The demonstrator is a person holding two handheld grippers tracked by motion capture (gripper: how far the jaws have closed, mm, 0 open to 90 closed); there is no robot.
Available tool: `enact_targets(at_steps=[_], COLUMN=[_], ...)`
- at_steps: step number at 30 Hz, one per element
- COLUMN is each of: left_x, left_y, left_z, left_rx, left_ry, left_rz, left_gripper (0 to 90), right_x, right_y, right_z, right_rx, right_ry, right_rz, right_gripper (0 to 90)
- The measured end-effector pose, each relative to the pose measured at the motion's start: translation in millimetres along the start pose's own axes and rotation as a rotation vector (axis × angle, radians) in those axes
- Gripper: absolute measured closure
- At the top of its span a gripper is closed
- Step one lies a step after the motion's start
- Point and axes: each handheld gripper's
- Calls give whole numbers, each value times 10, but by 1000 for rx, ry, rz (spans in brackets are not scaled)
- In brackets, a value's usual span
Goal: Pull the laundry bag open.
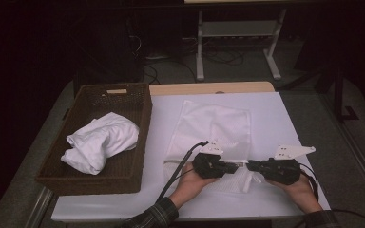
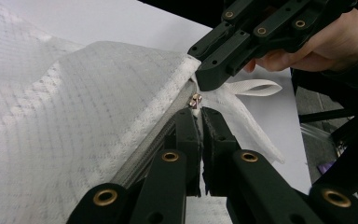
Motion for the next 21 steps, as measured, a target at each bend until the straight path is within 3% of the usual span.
enact_targets(at_steps=[21], left_x=[26], left_y=[57], left_z=[78], left_rx=[17], left_ry=[2], left_rz=[21], left_gripper=[865], right_x=[-17], right_y=[12], right_z=[-6], right_rx=[6], right_ry=[33], right_rz=[3], right_gripper=[846])
Point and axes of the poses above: each handheld gripper's, and its own axes: z roughly backward along the jaws, y roughly out of its underside, x roughly to its left, and after that the axes turned 14 degrees about -z, right-handed
